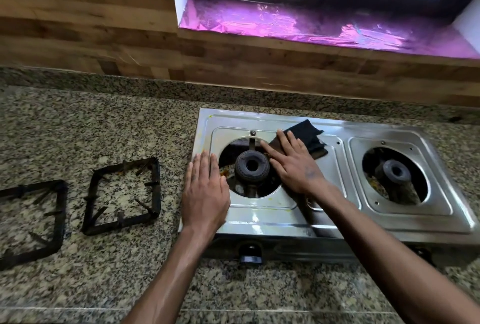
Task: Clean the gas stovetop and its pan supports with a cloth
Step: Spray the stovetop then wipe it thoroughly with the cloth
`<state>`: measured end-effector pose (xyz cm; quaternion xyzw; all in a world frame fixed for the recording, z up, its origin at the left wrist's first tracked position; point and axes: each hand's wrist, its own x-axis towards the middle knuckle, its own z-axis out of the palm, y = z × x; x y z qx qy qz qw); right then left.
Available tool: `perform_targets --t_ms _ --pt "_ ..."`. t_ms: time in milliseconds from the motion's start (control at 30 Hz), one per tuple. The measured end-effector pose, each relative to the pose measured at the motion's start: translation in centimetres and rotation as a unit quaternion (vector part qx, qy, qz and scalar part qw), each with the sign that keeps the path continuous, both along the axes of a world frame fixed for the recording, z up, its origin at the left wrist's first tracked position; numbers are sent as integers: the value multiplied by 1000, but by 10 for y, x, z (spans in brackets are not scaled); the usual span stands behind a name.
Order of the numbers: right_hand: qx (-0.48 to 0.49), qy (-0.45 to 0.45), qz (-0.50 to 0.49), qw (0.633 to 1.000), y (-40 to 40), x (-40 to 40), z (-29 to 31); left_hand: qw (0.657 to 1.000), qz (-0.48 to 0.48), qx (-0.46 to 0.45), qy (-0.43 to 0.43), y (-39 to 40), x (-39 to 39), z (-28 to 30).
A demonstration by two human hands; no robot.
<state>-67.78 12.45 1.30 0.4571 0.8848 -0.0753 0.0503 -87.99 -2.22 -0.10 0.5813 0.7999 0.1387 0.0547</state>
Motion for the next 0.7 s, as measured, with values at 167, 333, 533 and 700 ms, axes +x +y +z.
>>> perform_targets --t_ms 167,333,533,700 --pt "12 -32 82 996 24 -5 3 1000 1 -6 1 1 -1 1" --pt "-30 32 0 999 -25 27 7 1000 -1 -5 7 0 -1 3" --pt "-71 52 -46 995 -126 37 12 1000 -2 -4 -12 1 0 2" --pt "-90 111 31 989 -142 4 19 994 13 67 -83 -3 -1 15"
